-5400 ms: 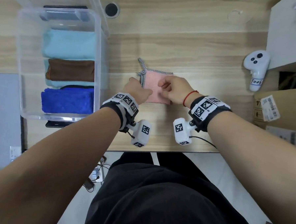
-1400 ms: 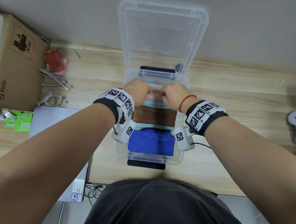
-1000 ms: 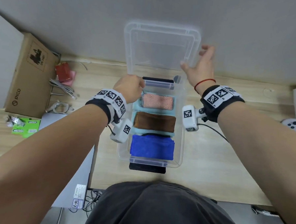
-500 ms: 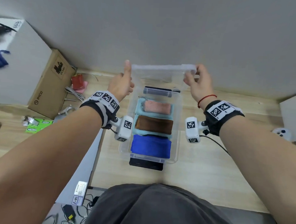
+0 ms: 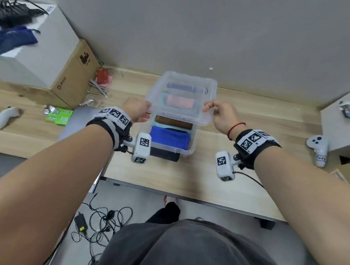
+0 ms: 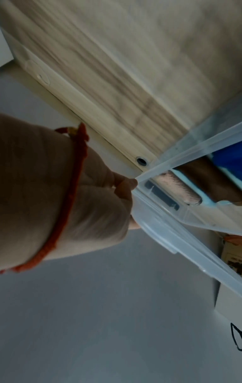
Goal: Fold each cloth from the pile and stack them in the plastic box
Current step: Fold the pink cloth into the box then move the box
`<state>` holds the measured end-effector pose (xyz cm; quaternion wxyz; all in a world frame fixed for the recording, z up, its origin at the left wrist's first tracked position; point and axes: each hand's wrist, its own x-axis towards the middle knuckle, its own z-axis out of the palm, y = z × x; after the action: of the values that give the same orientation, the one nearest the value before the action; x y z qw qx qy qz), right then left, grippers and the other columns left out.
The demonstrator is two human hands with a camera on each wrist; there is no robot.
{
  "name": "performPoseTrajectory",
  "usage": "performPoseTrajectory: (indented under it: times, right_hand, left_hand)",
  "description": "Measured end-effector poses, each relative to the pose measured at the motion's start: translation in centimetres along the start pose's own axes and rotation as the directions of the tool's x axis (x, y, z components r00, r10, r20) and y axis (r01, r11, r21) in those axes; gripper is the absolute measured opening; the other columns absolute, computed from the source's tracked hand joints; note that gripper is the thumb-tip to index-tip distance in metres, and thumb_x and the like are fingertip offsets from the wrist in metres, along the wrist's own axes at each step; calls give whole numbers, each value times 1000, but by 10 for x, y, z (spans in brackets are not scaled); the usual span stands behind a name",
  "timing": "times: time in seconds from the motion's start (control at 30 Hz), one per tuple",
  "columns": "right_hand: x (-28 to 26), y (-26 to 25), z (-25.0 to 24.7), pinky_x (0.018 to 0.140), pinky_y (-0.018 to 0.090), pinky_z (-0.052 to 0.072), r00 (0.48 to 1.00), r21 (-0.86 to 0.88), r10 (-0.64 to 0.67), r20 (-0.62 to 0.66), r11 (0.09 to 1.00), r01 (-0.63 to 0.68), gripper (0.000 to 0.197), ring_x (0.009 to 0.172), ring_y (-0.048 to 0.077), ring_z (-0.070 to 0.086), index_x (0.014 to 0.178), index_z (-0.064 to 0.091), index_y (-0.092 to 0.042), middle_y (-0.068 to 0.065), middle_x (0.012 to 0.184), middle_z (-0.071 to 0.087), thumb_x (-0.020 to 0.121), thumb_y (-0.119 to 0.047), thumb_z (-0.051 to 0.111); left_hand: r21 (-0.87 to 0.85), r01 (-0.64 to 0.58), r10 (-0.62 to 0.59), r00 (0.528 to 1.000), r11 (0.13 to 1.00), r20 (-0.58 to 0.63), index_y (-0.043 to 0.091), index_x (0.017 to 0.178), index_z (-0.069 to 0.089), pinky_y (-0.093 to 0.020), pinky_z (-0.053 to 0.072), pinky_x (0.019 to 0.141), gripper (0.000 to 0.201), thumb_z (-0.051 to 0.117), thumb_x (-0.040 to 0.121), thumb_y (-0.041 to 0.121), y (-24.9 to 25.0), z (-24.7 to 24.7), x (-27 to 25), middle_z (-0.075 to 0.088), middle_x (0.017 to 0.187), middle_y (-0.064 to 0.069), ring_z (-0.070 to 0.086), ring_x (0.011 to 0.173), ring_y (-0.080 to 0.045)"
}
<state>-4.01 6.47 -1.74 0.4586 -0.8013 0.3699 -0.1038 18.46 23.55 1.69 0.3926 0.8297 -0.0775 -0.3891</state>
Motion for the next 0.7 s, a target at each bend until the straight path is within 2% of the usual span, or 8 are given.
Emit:
performPoseTrajectory:
  times: [0.1, 0.17, 0.23, 0.3, 0.4, 0.5, 0.6, 0.7]
  right_hand:
    - [-17, 6, 16, 69, 49, 54, 999, 6, 32, 30, 999, -32, 50, 94, 41, 64, 82, 66, -30, 18, 109, 69, 77, 9, 35]
    - [-27, 9, 26, 56, 39, 48, 998, 0, 22, 59, 1000, -22, 43, 73, 29, 63, 86, 67, -25, 12, 102, 70, 83, 6, 37]
    - [-34, 12, 34, 50, 26, 37, 995, -17, 13, 97, 1000, -11, 36, 55, 10, 48, 91, 66, -21, 0, 86, 65, 87, 4, 40]
    - [-36, 13, 40, 53, 23, 34, 992, -60, 21, 121, 998, -14, 33, 56, 3, 44, 94, 65, -19, -9, 77, 55, 87, 3, 42]
    - [-30, 12, 39, 53, 19, 33, 982, -149, 51, 182, 989, -24, 35, 61, -1, 44, 99, 62, -20, -9, 86, 51, 83, 6, 45]
    - [-16, 7, 33, 56, 17, 36, 966, -198, 97, 239, 979, -49, 35, 65, 2, 47, 105, 59, -22, -12, 82, 50, 84, 4, 48]
    - [4, 7, 29, 90, 28, 46, 966, -202, 94, 242, 978, -45, 36, 103, 13, 57, 110, 58, -22, -4, 114, 59, 83, 1, 51]
    - [21, 4, 26, 96, 32, 44, 981, -218, 81, 177, 975, -42, 39, 113, 20, 56, 117, 54, -21, 1, 124, 57, 83, -2, 55]
  left_hand:
    - [100, 45, -44, 999, 994, -15, 1, 89, 55, -22, 47, 48, 11, 53, 93, 11, -30, -1, -15, 53, 74, -7, 50, 56, -15]
    - [184, 53, -50, 999, 981, -19, 3, 81, 51, -23, 50, 51, 15, 53, 94, 9, -46, -4, -21, 51, 72, -8, 51, 59, -19]
    - [316, 29, -20, 999, 948, -31, 2, 80, 56, -35, 57, 71, 16, 57, 92, 13, -58, -8, -22, 57, 75, -10, 60, 71, -26]
    - [449, 6, 7, 1000, 893, -26, -3, 93, 63, -41, 57, 85, 16, 60, 89, 12, -63, -12, -21, 63, 83, -11, 65, 85, -30]
    - [661, -37, 40, 999, 749, 12, -1, 111, 65, -39, 53, 91, 29, 62, 87, 15, -61, -14, -14, 65, 100, -13, 64, 93, -29]
    - [733, -103, 66, 995, 673, 78, -2, 119, 61, -39, 52, 92, 38, 60, 91, 23, -44, -13, 2, 66, 111, -15, 64, 100, -31]
    - [735, -132, 100, 991, 665, 88, 0, 126, 55, -36, 53, 86, 44, 62, 90, 24, -28, -10, 23, 64, 114, -15, 63, 99, -32]
    - [741, -127, 92, 992, 660, 88, -2, 125, 53, -35, 53, 73, 44, 62, 87, 20, -17, -6, 46, 66, 105, -16, 65, 89, -32]
